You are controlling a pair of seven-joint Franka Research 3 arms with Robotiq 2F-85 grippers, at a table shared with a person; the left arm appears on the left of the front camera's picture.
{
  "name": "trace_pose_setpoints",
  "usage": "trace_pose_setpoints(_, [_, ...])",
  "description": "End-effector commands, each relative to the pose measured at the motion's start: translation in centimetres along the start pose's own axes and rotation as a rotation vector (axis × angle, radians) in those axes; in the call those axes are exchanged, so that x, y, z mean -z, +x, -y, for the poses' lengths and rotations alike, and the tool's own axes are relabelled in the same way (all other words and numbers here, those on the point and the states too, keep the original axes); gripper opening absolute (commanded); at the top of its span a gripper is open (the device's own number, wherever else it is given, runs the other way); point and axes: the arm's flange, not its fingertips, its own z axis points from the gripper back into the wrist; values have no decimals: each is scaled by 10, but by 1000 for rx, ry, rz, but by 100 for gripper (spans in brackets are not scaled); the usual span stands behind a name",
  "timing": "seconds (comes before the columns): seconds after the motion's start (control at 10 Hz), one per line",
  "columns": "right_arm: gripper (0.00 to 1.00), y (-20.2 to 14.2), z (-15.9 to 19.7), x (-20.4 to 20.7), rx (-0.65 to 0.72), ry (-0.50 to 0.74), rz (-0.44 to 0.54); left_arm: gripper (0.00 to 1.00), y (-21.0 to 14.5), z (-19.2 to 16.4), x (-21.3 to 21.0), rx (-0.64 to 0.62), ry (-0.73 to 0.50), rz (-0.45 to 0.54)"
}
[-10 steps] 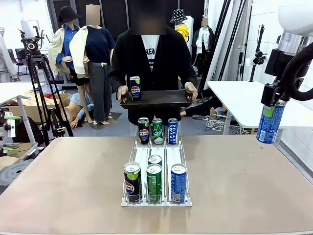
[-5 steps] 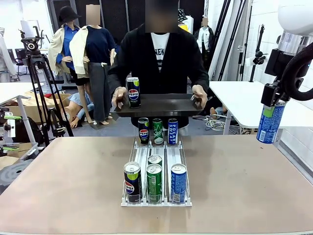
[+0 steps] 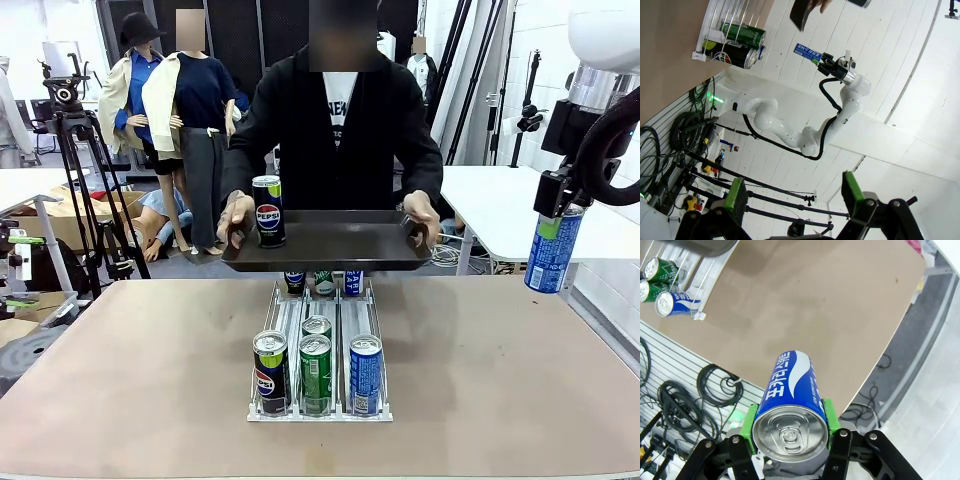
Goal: Retrieve and hand over the desired beverage to the person.
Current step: Place the picked can on the Handle tray extended by the person.
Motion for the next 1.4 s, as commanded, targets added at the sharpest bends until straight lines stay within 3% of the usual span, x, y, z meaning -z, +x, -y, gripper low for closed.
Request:
trace_pose_setpoints(0.0, [0, 2, -1, -3, 17, -3, 5, 100, 1, 3, 0, 14, -14, 6])
trace_pose_setpoints(0.2, [0, 7, 1, -2, -3, 6, 14, 100, 1, 3, 0, 14, -14, 6])
trace_pose_setpoints(0.6, [0, 49, -13, -29, -69, -37, 5, 100, 1, 3, 0, 14, -14, 6])
trace_pose_setpoints(1.3, [0, 115, -87, -75, -237, -154, -2, 100, 1, 3, 0, 14, -14, 6])
